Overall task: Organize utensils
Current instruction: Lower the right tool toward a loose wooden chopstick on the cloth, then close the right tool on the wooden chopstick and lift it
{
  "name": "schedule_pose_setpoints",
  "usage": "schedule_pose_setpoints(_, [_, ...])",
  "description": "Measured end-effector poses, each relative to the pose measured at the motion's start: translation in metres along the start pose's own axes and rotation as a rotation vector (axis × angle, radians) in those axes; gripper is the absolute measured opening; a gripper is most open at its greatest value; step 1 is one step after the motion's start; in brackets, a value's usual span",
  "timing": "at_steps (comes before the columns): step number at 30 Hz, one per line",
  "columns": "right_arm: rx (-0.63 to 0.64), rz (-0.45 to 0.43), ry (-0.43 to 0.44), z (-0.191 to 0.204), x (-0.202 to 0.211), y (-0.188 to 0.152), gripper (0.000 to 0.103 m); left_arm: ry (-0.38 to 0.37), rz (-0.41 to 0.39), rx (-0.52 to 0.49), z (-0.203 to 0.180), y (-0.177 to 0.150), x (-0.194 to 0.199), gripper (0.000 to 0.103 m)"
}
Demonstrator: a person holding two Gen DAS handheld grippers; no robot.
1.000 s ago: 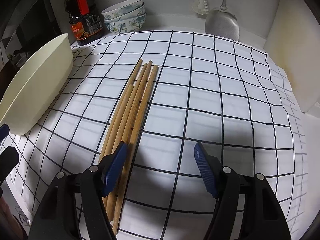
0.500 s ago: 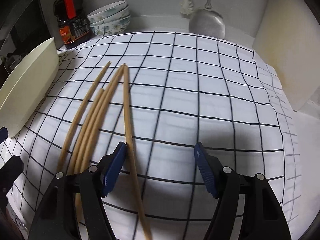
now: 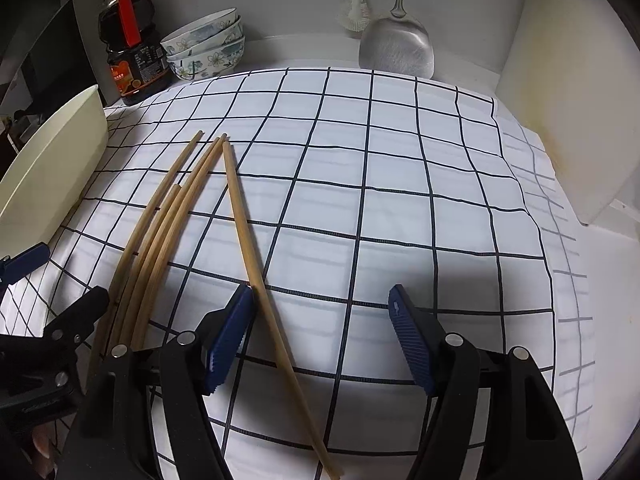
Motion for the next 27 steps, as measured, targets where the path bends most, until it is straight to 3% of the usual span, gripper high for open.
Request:
schedule_pose_setpoints(3, [-0.002,-0.004,-0.001,0.001,0.0,0.001,0.067,-0.005,0.044,0.015,0.003,0.0,-0.009,0.097])
schedule_pose_setpoints(11, [0.008,-0.033,0.007,0.01,-0.001,0.003,0.067,-0.027,0.057,0.066,0.012,0.013,-0.02,0.098])
schedule_pose_setpoints(14, [0.014,-0.057,0.019,0.015,0.0,0.003,0.058,-0.055,0.046,0.089,0.014,0.017,-0.024,0.095])
schedule_pose_setpoints(18, [0.037,-0.081,0.016,0.02,0.004,0.005,0.028,-0.067,0.016,0.063,0.008,0.021,-0.02,0.063])
schedule_pose_setpoints(20, [0.05,-0.084,0.017,0.023,0.005,0.005,0.018,-0.079,0.003,0.048,0.005,0.021,-0.017,0.037])
schedule_pose_setpoints(21, [0.057,-0.085,0.017,0.025,0.006,0.005,0.01,-0.088,0.002,0.039,0.002,0.021,-0.016,0.015])
schedule_pose_setpoints(22, [0.062,-0.085,0.013,0.026,0.006,0.005,0.009,-0.095,0.003,0.038,0.001,0.021,-0.015,0.008])
schedule_pose_setpoints(27, [0.004,-0.072,0.031,0.015,0.005,0.006,0.006,-0.142,0.003,0.057,0.003,0.016,-0.011,0.007])
Point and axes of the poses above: each gripper's, at about its wrist camera, not at the fingertips, and x roughly against the way its jaws point, z to its left, y to its top, the point moved 2 cm from there along -x, roughly the way its jaws point, and after that the axes turned 13 degrees about -y, right-handed, at the moved point
